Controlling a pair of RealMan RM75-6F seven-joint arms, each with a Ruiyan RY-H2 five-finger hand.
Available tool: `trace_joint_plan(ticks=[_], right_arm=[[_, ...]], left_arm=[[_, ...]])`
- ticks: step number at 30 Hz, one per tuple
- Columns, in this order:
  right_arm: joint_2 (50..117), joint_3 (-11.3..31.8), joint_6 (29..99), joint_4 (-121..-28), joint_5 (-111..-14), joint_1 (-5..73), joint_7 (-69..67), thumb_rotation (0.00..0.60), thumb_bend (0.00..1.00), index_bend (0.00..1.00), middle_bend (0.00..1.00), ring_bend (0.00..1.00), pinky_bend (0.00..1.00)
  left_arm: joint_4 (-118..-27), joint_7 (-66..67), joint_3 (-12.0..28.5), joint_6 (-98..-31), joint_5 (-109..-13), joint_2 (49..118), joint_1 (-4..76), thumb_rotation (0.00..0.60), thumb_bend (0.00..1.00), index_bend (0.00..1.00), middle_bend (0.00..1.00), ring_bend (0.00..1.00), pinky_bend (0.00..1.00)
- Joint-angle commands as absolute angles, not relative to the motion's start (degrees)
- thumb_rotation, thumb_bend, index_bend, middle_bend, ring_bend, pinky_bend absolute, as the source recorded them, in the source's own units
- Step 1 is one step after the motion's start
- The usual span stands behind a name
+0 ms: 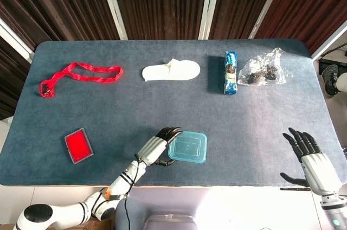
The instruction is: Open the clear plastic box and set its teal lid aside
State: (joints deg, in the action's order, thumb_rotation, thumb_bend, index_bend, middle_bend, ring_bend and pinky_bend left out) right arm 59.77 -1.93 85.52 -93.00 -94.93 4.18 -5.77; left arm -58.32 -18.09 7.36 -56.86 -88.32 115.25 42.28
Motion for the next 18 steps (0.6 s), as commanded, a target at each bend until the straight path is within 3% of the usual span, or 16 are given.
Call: trace_joint_plan(ticks=[1, 13, 15, 18], right_arm=[[59.67, -1.95, 85.49, -93.04, -94.87, 4.15, -5.84, 0.600, 0.19, 0.00, 0.00, 0.00, 0.00], [59.29, -2.14, 85.42, -93.06, -95.26, 4.17, -6.46, 0.600, 0.19, 0.00, 0.00, 0.00, 0.00], [59.28, -2.13, 85.45, -93.05, -95.27, 4.16, -6.47, 0.600, 0.19, 0.00, 0.00, 0.00, 0.00], [59.30, -2.17, 85.27, -93.06, -95.29, 4.22, -6.43, 0.600, 0.19, 0.00, 0.00, 0.00, 0.00]], left_arm=[[-57.40, -18.65, 7.37, -56.70, -88.14, 115.70, 42.81, 0.600, 0.28, 0.00, 0.00, 0.00, 0.00], [-53.37, -22.37, 7.21, -56.44, -87.69, 117.52, 44.55, 0.600, 0.28, 0.00, 0.01, 0.00, 0.04], [-53.00, -23.18, 6.98, -57.28, -88.03, 117.74, 44.47, 0.600, 0.29, 0.03, 0.08, 0.01, 0.08], [-52.28, -24.24, 6.56, -58.28, -88.51, 118.25, 44.48, 0.600, 0.31, 0.18, 0.24, 0.09, 0.13]])
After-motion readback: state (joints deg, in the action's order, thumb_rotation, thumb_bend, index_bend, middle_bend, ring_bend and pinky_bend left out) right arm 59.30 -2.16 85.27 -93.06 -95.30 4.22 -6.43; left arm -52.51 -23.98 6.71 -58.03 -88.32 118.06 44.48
